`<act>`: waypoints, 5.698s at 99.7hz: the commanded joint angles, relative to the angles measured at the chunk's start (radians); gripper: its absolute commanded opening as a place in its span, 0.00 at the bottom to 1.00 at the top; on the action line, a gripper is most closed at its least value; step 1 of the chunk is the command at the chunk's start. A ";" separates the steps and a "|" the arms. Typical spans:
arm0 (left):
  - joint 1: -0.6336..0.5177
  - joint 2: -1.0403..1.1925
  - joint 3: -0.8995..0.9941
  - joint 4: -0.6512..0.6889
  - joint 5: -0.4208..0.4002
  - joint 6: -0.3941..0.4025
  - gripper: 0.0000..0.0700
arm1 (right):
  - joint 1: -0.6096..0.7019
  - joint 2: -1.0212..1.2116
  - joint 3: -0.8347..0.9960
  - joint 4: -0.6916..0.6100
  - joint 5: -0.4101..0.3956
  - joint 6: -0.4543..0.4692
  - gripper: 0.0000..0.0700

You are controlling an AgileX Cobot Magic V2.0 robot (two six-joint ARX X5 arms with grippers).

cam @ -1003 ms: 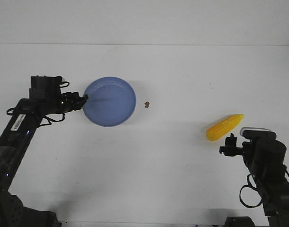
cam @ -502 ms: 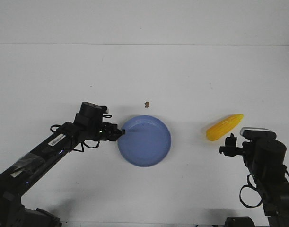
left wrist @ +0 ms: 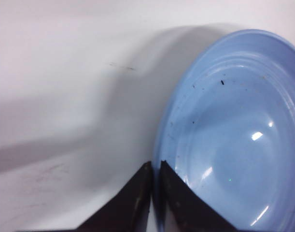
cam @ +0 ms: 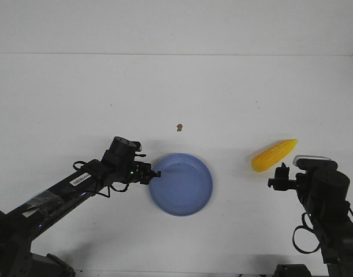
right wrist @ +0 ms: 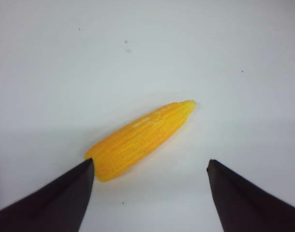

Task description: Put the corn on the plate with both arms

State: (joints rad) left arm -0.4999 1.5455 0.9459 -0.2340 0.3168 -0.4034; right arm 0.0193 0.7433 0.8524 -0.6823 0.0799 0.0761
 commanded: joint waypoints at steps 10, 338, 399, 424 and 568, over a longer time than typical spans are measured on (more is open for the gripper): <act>-0.009 0.032 0.008 0.003 0.004 -0.006 0.03 | -0.001 0.003 0.017 0.007 -0.001 0.007 0.71; 0.369 -0.477 0.009 -0.066 -0.226 0.441 0.72 | 0.623 0.622 0.034 0.291 -0.202 0.346 0.28; 0.369 -0.478 0.009 -0.072 -0.227 0.442 0.72 | 0.618 0.526 0.090 0.309 -0.128 0.286 0.83; 0.369 -0.478 0.009 -0.080 -0.228 0.437 0.71 | 0.372 0.301 0.090 0.202 -0.025 0.128 0.83; 0.385 -1.223 -0.387 -0.079 -0.270 0.364 0.02 | 0.154 -0.540 -0.260 0.172 0.081 0.027 0.00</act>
State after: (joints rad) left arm -0.1143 0.3206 0.5488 -0.3225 0.0509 -0.0429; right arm 0.1738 0.2031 0.5838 -0.5217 0.1604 0.1089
